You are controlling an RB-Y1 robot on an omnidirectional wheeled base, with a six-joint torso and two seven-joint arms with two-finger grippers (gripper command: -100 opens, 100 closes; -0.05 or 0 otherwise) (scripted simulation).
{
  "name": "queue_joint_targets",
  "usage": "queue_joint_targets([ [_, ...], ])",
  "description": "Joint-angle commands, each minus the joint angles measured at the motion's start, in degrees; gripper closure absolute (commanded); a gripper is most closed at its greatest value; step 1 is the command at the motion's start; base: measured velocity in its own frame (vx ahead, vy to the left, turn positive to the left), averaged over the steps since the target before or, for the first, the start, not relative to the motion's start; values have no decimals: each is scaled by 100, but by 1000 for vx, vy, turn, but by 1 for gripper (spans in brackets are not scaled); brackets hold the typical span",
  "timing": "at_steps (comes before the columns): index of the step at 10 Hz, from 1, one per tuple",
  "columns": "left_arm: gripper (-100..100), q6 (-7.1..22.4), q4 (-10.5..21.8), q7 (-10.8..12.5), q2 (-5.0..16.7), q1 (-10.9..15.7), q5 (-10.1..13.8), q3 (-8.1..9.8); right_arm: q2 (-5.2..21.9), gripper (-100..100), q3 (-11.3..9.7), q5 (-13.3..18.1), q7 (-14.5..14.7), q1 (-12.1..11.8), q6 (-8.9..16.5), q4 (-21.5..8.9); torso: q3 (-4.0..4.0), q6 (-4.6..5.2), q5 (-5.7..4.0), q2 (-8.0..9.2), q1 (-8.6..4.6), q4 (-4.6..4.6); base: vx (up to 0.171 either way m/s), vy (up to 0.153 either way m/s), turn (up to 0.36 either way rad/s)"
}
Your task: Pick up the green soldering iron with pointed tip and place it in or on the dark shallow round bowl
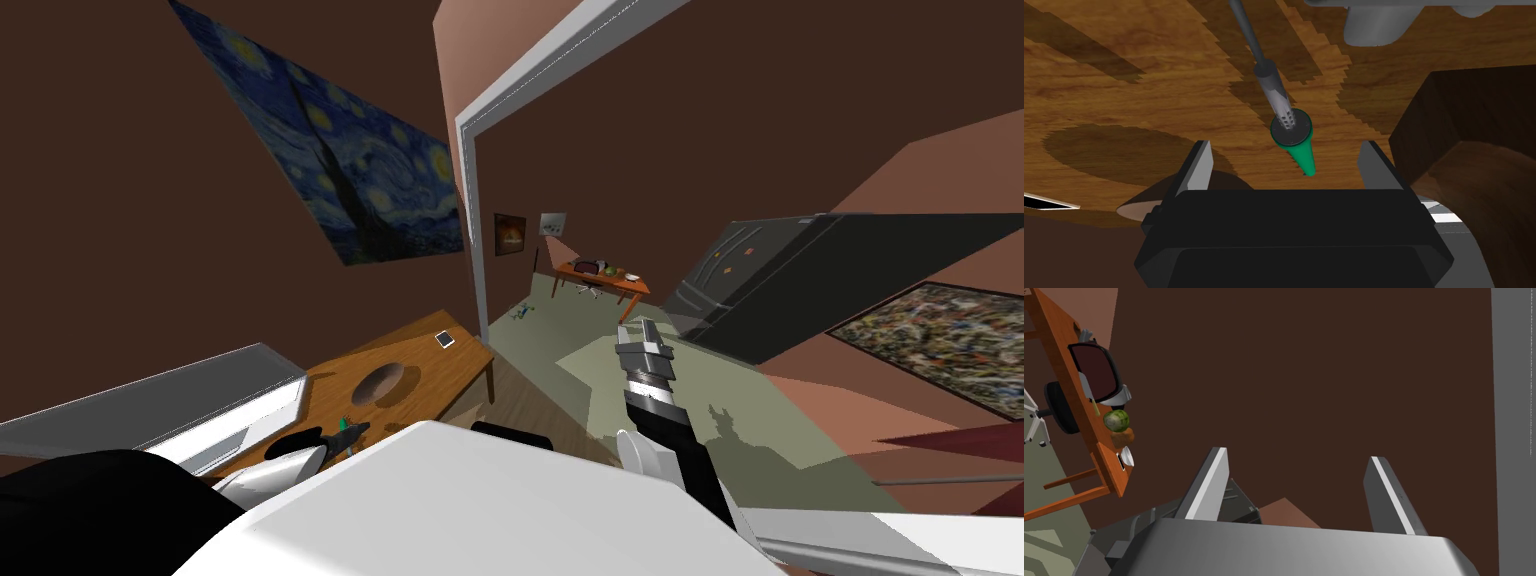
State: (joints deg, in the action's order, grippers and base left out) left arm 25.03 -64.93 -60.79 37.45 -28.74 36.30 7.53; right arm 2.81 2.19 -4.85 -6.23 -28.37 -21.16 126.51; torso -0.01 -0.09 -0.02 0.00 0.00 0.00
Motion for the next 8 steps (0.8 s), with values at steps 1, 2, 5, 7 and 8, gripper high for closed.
queue_joint_targets([
  [1, 0, 0, 0, 0, 0, 0, 0, 0, 0, 0, 0, 0, 0, 0, 0, 0, 0, 0, 0, 0, 0, 0, 0, 0, 0],
  [2, -100, -87, 208, -11, 47, 103, 134, -105, 0, 0, 0, 0, 0, 0, 0, 0, 3, 0, -1, 5, -5, 1, -16, -4, -95],
  [5, -100, -259, 624, -36, 141, 307, 402, -316, 0, 0, -1, 0, 0, 1, 0, 0, 16, 1, -3, 27, -10, 6, -50, -7, -95],
  [7, -100, -431, 985, -62, 235, 512, 671, -526, 0, 0, -1, 0, 0, 1, 0, 0, 14, 1, -2, 23, -8, 5, -38, -6, -88],
  [8, -100, -431, 1041, -62, 235, 512, 671, -526, 0, 0, -1, 0, 0, 1, 0, 0, 14, 1, -2, 23, -9, 5, -34, -4, -51],
])
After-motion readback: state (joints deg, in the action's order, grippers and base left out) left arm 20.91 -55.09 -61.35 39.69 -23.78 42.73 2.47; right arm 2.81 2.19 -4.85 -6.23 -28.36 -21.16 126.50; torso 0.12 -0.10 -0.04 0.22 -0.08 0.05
